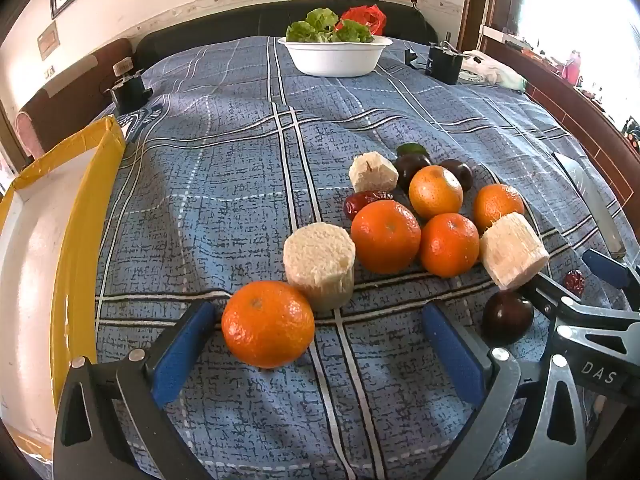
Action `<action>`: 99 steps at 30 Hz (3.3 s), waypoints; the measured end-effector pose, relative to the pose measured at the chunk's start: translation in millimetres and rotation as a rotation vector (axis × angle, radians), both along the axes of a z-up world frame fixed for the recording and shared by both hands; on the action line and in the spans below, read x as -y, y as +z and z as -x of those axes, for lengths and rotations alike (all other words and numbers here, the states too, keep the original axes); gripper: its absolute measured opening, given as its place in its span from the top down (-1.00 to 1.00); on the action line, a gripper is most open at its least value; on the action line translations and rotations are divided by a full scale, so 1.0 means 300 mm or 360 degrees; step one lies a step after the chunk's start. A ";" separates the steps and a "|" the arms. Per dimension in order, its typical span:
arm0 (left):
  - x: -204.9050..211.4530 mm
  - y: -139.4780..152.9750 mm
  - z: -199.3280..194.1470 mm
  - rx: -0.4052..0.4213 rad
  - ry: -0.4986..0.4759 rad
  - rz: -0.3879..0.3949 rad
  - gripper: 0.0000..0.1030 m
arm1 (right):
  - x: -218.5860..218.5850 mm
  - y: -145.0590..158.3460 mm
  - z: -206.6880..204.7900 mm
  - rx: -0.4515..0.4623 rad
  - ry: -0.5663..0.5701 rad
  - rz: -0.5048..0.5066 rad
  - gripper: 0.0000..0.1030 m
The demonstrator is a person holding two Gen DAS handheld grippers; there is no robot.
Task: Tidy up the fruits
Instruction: 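Move both tools toward the fruit cluster, then grasp the dark plum with the left tool while the right tool grasps a red date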
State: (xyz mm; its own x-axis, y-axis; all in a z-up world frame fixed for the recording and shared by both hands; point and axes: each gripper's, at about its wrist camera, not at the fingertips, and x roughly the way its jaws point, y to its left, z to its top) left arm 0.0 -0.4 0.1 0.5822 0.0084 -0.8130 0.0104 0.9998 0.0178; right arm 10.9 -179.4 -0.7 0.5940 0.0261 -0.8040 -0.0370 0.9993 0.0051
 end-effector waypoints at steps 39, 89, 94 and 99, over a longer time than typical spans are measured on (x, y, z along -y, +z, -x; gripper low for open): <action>-0.052 0.126 0.093 0.0051 -0.0098 0.0119 -0.57 | 0.072 0.252 0.165 0.0296 0.0272 -0.0465 -0.98; -0.123 0.139 0.321 0.0035 -0.0511 0.0239 0.37 | 0.050 0.083 0.083 -0.0139 0.0351 -0.0217 -0.03; -0.110 0.126 0.317 0.0022 -0.0528 0.0213 0.45 | 0.036 0.053 0.069 -0.0146 0.0371 -0.0184 0.26; -0.119 0.111 0.308 -0.0019 -0.0526 0.0245 0.63 | 0.030 0.060 0.080 -0.0095 0.0393 -0.0199 0.39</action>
